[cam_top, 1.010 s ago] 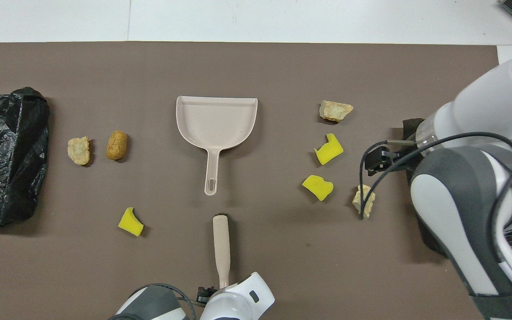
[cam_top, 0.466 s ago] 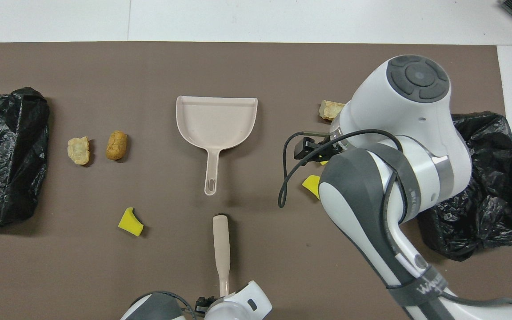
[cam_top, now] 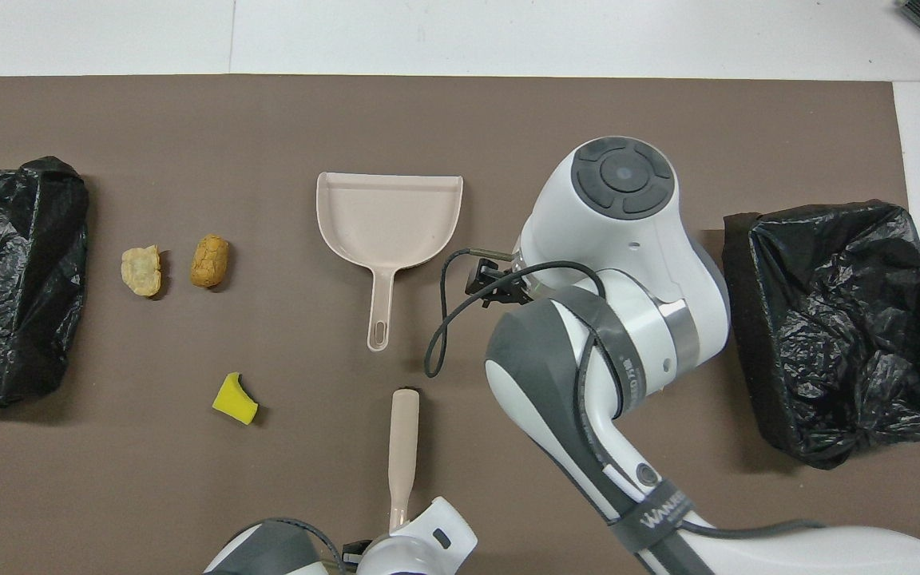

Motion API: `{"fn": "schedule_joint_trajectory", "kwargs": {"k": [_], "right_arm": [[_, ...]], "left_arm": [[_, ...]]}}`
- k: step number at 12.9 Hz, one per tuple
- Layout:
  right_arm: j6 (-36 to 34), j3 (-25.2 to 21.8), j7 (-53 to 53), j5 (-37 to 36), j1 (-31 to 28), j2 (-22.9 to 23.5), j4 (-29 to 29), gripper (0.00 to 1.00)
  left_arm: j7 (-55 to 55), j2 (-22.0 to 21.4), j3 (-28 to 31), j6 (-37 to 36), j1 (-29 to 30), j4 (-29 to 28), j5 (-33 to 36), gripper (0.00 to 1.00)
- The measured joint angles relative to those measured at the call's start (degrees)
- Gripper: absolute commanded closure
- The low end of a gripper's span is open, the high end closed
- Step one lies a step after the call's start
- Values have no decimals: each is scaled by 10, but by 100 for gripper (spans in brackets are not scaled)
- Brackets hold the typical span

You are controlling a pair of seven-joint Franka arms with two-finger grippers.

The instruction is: Sweep and dump trash in bin

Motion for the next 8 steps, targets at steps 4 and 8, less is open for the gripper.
{"fn": "schedule_joint_trajectory", "kwargs": {"k": [4,8], "right_arm": [[10,0,76,-1,40,64,68,0],[32,-2,84,-7,62,101,92,0]], "left_arm": [[7,-70,6,-138,96,13,51,100],[142,-89,10,-125,278,13,128,100]]}}
